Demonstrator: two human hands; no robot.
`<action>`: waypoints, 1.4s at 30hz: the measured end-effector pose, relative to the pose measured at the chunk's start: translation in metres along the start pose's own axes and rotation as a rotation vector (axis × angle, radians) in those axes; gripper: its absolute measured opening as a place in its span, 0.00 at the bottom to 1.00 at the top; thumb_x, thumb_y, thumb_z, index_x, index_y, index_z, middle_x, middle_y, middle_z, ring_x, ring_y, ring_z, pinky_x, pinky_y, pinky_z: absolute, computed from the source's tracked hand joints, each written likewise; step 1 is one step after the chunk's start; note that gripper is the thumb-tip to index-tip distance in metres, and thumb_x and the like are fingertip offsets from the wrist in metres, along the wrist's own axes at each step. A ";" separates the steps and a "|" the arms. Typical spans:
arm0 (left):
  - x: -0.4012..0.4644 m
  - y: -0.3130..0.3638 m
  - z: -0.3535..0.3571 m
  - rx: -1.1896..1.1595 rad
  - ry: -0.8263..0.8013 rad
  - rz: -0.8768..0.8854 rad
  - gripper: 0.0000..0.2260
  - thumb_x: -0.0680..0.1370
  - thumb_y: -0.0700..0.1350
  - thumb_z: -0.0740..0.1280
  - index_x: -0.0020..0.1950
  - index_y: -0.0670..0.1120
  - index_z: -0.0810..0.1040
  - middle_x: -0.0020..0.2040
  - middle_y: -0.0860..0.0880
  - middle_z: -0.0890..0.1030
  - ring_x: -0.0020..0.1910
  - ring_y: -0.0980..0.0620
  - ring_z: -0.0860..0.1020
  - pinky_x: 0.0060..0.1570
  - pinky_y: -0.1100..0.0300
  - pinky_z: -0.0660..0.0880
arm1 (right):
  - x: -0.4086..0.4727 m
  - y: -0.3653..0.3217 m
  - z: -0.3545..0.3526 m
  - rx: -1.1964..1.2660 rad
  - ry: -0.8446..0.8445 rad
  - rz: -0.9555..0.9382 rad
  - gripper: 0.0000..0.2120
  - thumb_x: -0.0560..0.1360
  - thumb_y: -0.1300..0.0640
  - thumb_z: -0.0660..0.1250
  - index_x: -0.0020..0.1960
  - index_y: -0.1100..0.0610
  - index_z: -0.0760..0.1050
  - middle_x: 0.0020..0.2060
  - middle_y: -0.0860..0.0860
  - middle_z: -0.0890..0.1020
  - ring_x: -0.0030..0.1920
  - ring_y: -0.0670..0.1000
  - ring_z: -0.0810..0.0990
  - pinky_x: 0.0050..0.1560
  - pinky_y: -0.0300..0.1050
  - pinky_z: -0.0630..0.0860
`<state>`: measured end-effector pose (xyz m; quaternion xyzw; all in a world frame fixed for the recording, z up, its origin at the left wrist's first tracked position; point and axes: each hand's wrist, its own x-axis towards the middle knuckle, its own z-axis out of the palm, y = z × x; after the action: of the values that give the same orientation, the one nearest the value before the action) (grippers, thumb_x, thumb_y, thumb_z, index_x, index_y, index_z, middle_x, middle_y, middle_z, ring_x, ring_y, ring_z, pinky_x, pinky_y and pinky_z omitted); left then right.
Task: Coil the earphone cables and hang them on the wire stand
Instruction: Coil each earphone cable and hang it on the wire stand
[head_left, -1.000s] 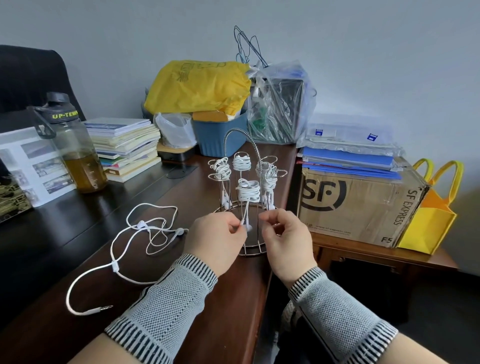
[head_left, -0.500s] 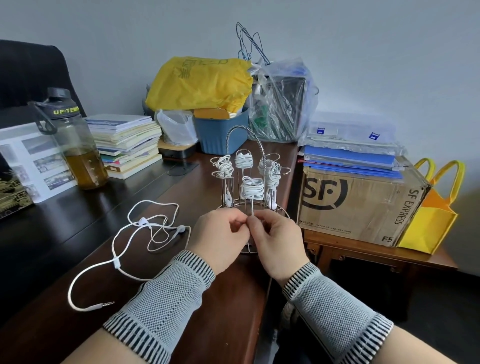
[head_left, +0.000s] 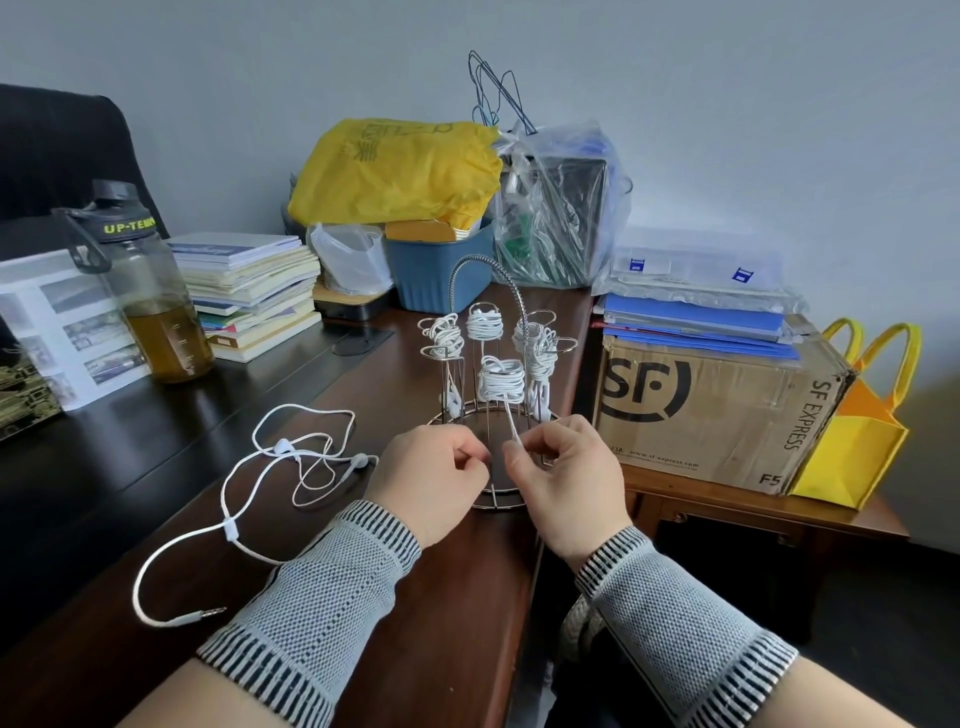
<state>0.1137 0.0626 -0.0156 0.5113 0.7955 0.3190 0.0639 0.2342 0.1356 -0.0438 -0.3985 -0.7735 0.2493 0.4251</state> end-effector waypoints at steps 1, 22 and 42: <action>0.000 0.000 0.000 0.013 -0.011 0.001 0.06 0.75 0.46 0.67 0.44 0.54 0.83 0.41 0.58 0.83 0.45 0.57 0.79 0.49 0.63 0.74 | 0.000 0.000 0.001 -0.006 -0.009 -0.004 0.08 0.72 0.50 0.70 0.35 0.48 0.75 0.37 0.45 0.73 0.41 0.45 0.74 0.39 0.34 0.67; 0.008 -0.008 -0.001 0.086 0.152 -0.101 0.07 0.75 0.48 0.68 0.36 0.55 0.75 0.40 0.57 0.82 0.46 0.51 0.80 0.48 0.59 0.75 | -0.015 -0.001 -0.017 -0.446 -0.227 -0.016 0.32 0.68 0.34 0.68 0.64 0.52 0.71 0.59 0.48 0.74 0.62 0.51 0.69 0.63 0.42 0.68; 0.009 -0.006 0.007 0.221 -0.049 -0.012 0.16 0.81 0.46 0.58 0.66 0.55 0.78 0.64 0.52 0.79 0.65 0.50 0.74 0.64 0.59 0.68 | 0.020 0.009 0.011 -0.590 -0.123 -0.057 0.12 0.75 0.56 0.64 0.57 0.50 0.79 0.56 0.49 0.77 0.58 0.57 0.71 0.53 0.52 0.73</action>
<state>0.1078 0.0717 -0.0231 0.5180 0.8270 0.2164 0.0287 0.2220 0.1565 -0.0469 -0.4669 -0.8478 0.0255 0.2503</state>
